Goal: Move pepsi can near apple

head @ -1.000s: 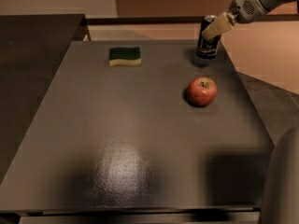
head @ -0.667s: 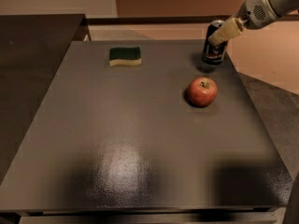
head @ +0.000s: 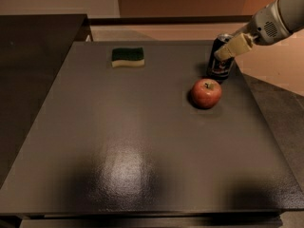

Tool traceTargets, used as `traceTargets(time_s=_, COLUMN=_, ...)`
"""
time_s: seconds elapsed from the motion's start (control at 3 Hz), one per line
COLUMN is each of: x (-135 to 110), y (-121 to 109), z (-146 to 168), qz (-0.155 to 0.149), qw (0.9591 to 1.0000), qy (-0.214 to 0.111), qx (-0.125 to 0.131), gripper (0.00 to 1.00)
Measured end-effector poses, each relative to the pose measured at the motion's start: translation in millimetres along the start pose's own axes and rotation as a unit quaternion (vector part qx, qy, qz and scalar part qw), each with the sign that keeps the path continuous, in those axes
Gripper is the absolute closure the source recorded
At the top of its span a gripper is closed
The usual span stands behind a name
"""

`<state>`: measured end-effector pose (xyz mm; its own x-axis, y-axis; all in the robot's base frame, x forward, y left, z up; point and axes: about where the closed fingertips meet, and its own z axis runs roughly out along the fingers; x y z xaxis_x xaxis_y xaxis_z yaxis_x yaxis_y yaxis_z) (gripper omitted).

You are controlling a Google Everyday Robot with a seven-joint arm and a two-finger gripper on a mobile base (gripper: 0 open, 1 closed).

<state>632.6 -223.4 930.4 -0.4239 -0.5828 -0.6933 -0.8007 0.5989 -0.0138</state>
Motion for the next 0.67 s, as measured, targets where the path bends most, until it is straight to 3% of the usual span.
traceTargets(time_s=0.33, x=9, y=13, z=0, qz=-0.008, qw=1.0000, qy=0.001, qx=-0.004, gripper=1.00)
traceTargets(time_s=0.67, x=15, y=25, z=0, qz=-0.017, qw=0.9998, qy=0.005, qx=-0.007, gripper=0.82)
